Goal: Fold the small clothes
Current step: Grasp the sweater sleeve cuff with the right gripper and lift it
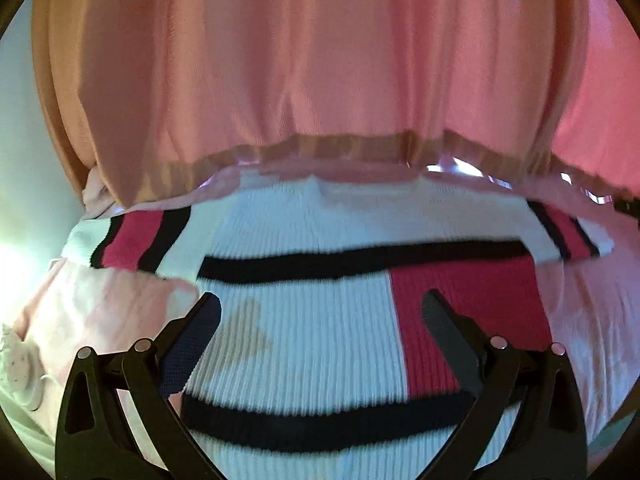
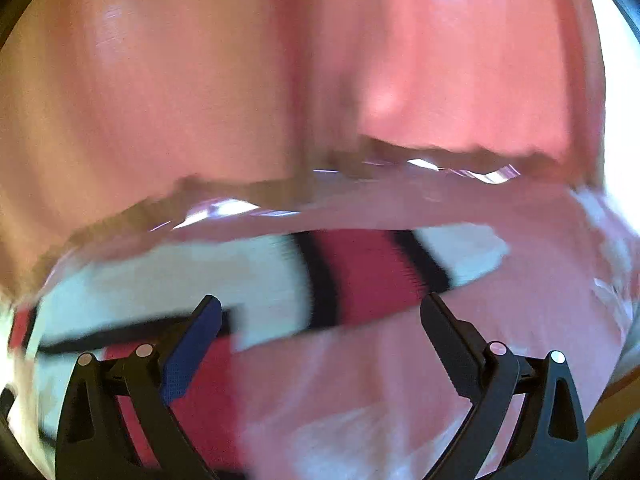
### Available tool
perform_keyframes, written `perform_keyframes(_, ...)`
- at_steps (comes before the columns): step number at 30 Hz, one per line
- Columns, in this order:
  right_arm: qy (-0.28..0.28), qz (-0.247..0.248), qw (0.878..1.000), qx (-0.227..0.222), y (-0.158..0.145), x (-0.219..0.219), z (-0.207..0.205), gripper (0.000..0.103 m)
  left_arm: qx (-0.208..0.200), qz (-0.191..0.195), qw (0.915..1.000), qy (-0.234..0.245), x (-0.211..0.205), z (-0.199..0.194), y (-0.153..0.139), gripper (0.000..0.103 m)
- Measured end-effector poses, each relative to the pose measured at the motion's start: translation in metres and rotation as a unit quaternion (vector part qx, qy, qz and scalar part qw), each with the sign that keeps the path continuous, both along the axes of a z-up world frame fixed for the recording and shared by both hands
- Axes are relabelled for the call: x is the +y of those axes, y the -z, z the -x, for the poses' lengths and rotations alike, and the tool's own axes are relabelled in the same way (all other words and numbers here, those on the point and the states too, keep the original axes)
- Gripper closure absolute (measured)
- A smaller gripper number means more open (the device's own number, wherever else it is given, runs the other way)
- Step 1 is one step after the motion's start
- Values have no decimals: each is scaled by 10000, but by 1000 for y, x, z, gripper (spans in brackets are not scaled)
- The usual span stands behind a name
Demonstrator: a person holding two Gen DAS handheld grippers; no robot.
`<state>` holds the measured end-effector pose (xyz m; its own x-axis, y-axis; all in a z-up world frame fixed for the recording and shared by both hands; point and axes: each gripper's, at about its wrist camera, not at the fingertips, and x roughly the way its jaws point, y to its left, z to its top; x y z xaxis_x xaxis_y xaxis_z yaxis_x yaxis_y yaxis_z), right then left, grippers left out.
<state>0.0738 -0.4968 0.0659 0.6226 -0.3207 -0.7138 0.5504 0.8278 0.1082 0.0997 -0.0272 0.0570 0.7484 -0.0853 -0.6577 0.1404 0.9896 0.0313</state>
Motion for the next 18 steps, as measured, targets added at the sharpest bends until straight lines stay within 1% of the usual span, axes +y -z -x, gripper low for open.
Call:
perform_keyframes(1, 301, -258, 9992, 14, 15, -35, -2, 6, -6, 17, 10000, -44, 1, -7, 4, 5)
perform_keyframes(3, 794, -474, 9957, 106, 39, -83, -2, 9, 35, 57, 9999, -145, 3, -18, 14, 5)
perform_keyframes(5, 1092, -674, 9916, 181, 62, -122, 1, 23, 251, 133, 9993, -249, 6, -29, 23, 5)
perform_keyframes(6, 1223, -808, 9889, 251, 75, -142, 3, 26, 353, 216, 9988, -253, 7, -35, 27, 5)
perform_keyframes(7, 1321, -899, 9867, 306, 86, -157, 4, 29, 371, 240, 9986, -290, 8, -37, 28, 5)
perform_keyframes(10, 1537, -1150, 9808, 327, 110, -187, 3, 31, 458, 309, 9977, -396, 11, -46, 35, 5)
perform_keyframes(12, 1577, -1376, 9776, 210, 122, -201, 3, 39, 592, 360, 9967, -422, 12, -52, 41, 5)
perform_keyframes(14, 1469, -1485, 9778, 152, 130, -205, -3, 62, 667, 347, 9963, -428, 12, -54, 45, 5)
perform_keyframes(15, 1398, -1477, 9790, 108, 131, -206, -8, 67, 684, 309, 9963, -421, 12, -54, 47, 5)
perform_keyframes(16, 1317, -1517, 9796, 43, 131, -206, -12, 83, 680, 281, 9964, -428, 12, -54, 47, 5)
perform_keyframes(17, 1225, -1628, 9790, -31, 131, -206, -14, 97, 670, 248, 9965, -434, 12, -54, 47, 5)
perform_keyframes(18, 1202, -1681, 9783, -127, 129, -205, -16, 97, 654, 235, 9966, -437, 13, -53, 46, 5)
